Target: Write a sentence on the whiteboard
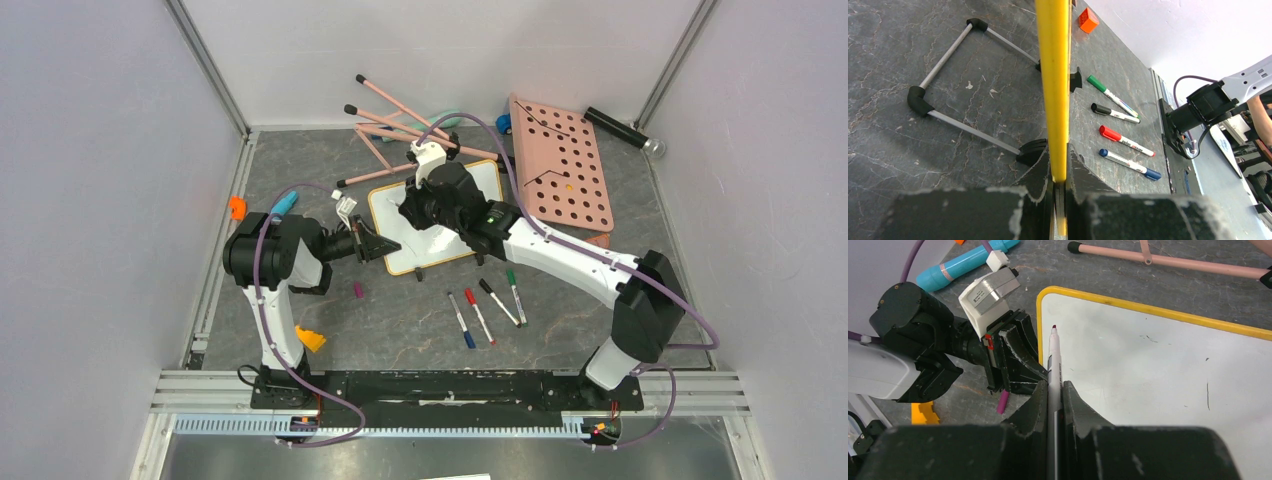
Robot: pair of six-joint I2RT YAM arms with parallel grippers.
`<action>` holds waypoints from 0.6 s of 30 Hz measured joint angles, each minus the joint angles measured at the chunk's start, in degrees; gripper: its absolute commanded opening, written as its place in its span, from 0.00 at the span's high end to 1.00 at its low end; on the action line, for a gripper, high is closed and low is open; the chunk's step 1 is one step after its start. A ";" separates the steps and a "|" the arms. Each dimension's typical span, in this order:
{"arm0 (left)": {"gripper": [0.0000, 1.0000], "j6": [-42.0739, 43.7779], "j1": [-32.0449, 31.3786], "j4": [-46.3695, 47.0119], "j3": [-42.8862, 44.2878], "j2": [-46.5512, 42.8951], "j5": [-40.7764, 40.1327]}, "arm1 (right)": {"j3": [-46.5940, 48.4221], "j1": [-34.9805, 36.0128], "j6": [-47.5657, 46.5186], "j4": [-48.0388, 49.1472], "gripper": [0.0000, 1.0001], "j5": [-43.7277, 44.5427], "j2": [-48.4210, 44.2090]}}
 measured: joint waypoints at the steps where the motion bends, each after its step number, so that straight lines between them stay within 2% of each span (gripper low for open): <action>1: 0.93 0.00 0.00 0.00 0.00 0.00 0.00 | 0.26 0.00 -0.09 -0.07 1.00 0.04 0.39; 18: 0.93 -0.02 0.00 0.02 0.07 0.07 0.02 | 2.12 0.13 -0.90 0.96 1.00 -0.92 3.52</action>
